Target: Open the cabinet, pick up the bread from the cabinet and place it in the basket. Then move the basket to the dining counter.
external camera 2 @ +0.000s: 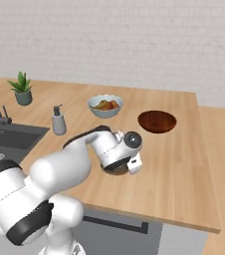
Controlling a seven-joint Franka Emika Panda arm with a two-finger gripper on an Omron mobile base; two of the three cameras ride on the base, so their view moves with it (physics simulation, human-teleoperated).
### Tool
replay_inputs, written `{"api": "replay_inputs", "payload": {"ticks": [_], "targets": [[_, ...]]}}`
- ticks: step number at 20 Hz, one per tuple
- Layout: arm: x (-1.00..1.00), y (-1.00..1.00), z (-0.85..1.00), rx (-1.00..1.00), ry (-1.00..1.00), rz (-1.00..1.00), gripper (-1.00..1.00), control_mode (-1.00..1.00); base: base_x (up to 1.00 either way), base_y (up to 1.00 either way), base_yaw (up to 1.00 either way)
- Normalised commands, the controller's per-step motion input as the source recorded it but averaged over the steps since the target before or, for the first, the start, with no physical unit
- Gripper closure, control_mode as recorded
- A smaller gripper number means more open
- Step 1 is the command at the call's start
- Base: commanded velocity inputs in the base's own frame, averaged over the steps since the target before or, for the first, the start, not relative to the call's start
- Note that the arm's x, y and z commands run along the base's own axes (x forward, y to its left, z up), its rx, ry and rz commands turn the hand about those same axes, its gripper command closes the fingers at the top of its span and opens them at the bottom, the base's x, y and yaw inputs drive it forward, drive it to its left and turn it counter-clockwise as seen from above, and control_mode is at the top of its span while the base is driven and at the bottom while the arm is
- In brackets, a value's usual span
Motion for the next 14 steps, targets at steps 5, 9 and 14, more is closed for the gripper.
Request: {"api": "replay_inputs", "payload": {"ticks": [5, 9, 14], "targets": [[-0.36, 0.29, 0.46, 0.0, -0.11, 0.01, -1.0, -1.0, 0.0, 0.0, 0.0], [-0.55, 0.42, 0.51, 0.0, -0.05, 0.05, -1.0, -1.0, 0.0, 0.0, 0.0], [-0.7, 0.83, 0.73, -0.2, -0.02, 0.2, -1.0, -1.0, 0.0, 0.0, 0.0]]}}
